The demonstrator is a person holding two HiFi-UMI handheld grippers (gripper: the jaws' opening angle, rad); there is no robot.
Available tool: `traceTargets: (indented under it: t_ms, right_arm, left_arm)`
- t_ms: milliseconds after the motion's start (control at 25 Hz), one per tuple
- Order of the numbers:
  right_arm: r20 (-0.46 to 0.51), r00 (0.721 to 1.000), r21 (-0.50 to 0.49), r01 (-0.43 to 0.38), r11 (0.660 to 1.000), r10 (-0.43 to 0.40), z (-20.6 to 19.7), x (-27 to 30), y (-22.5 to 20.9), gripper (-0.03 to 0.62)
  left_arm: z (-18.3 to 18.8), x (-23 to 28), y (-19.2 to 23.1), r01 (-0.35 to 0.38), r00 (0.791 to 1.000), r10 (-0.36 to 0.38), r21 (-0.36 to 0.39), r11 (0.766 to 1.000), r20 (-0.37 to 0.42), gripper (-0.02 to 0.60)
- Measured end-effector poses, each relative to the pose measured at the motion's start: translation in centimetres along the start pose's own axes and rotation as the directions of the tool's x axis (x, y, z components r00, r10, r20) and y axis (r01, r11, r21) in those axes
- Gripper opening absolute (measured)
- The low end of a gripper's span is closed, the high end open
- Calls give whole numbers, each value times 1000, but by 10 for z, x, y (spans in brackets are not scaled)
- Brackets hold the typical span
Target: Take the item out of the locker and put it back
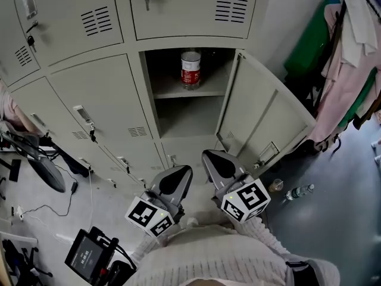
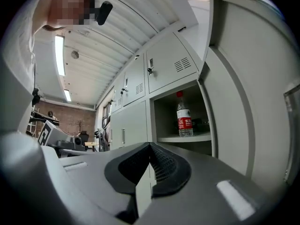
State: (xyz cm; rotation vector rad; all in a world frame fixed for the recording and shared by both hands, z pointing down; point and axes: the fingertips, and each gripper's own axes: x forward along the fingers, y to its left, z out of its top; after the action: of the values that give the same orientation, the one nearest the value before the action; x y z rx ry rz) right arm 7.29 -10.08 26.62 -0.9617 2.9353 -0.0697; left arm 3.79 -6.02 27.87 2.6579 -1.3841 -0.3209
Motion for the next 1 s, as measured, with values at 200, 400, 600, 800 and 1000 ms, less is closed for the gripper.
traceTargets:
  t_ms: [200, 400, 600, 800, 1000]
  right_arm:
    - [9, 1000, 13, 12, 1000, -12, 1, 13, -20, -3]
    - [7, 1000, 3, 11, 1000, -11, 4, 21, -29, -3]
    - [25, 1000, -3, 17, 1000, -17, 0, 28, -33, -3]
    - [72, 995, -9, 73, 997, -72, -13, 55, -53, 60]
    - [120, 985, -36, 127, 991, -122, -30, 83, -65, 92]
  left_arm:
    - [0, 18, 14, -9, 1000, 9, 6, 1000, -3, 8]
    - [9, 39, 26, -6, 1000, 5, 27, 1000, 19, 8]
    - [9, 52, 42, 1, 1000, -3, 78, 997, 25, 8]
    - [-5, 65, 81, -11, 999, 7, 129, 992, 31, 8]
    - [-16, 71, 107, 33, 997, -43, 170, 985, 57, 9]
